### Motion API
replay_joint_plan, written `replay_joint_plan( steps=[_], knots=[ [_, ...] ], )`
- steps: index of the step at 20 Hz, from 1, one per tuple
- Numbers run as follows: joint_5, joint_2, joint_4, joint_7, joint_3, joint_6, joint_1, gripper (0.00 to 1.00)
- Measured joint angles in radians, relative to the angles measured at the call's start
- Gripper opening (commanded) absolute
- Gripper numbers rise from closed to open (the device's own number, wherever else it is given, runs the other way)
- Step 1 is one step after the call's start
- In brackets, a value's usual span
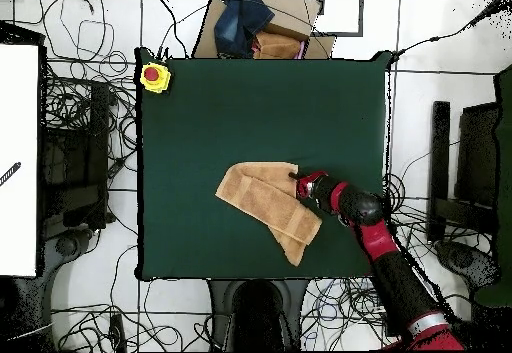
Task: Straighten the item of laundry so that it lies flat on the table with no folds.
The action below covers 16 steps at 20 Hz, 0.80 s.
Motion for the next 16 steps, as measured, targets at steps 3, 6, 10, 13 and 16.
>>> replay_joint_plan(
  steps=[3, 6, 10, 13, 16],
  knots=[
    [-0.040, -0.024, -0.006, 0.000, 0.000, 0.000, 0.028, 0.00],
    [-0.092, -0.053, -0.012, 0.000, -0.001, 0.000, 0.060, 0.00],
    [-0.193, -0.100, -0.020, 0.000, 0.000, -0.004, 0.110, 0.00],
    [-0.252, -0.129, -0.020, 0.000, 0.001, -0.014, 0.137, 0.00],
    [-0.311, -0.168, -0.027, 0.000, -0.015, -0.059, 0.185, 0.00]
  ],
)
